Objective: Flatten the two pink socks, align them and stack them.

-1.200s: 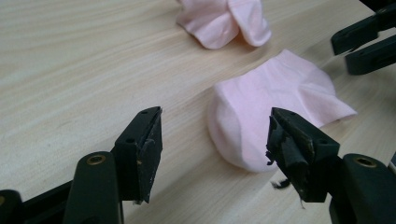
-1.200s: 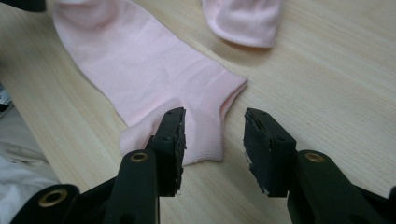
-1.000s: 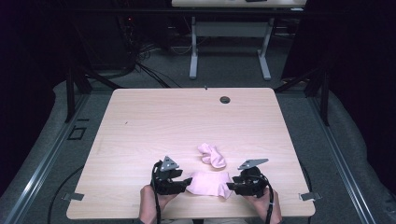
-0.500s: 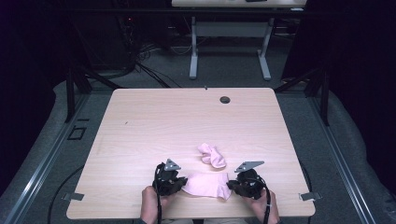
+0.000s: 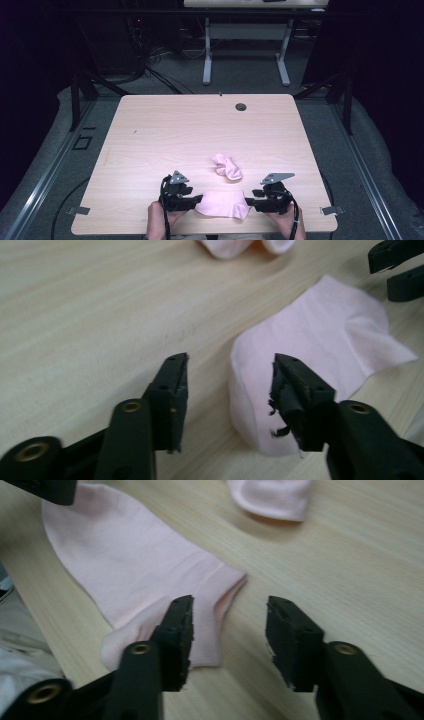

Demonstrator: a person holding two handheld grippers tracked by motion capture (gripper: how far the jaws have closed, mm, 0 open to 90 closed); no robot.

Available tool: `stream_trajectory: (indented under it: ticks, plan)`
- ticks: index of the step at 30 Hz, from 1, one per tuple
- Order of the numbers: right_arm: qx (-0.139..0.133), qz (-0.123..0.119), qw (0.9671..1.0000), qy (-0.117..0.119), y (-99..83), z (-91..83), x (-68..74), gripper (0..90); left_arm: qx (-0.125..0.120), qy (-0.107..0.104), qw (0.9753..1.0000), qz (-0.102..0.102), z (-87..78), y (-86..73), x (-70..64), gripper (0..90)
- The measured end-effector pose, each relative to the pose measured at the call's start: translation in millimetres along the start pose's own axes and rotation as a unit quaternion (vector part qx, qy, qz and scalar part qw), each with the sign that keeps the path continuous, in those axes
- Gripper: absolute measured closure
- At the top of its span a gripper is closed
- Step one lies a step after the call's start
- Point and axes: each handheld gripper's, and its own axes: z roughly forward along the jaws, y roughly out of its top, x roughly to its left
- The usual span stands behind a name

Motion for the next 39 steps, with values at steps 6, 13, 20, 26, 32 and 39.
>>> stream_trajectory:
  ticks: [6,13,20,26,32,39]
  plan:
    - [-0.028,0.018,0.9993,-0.017,-4.4,-6.9,-16.0,28.4,-0.002,-0.005,0.9998,0.019,6.3,24.6,-7.0,41.8]
    - [-0.051,0.043,0.9966,-0.049,-15.9,-14.3,-38.1,14.8,0.013,-0.035,0.999,0.024,31.3,56.7,-12.3,38.9]
    - [-0.076,0.047,0.993,-0.077,-25.5,-18.6,-51.7,15.7,0.041,-0.05,0.9978,0.015,58.9,88.6,-12.0,41.1]
    - [-0.095,0.053,0.9903,-0.087,-30.3,-17.9,-56.9,17.4,0.075,-0.041,0.996,0.029,78.8,105.7,-14.0,42.7]
    - [-0.099,0.05,0.9895,-0.092,-33.3,-14.6,-57.9,19.0,0.098,-0.019,0.9946,0.03,96.7,113.3,-17.4,51.3]
    - [-0.104,0.05,0.9892,-0.09,-34.1,-15.0,-58.1,20.7,0.11,-0.013,0.9928,0.045,106.3,111.7,-22.4,80.2]
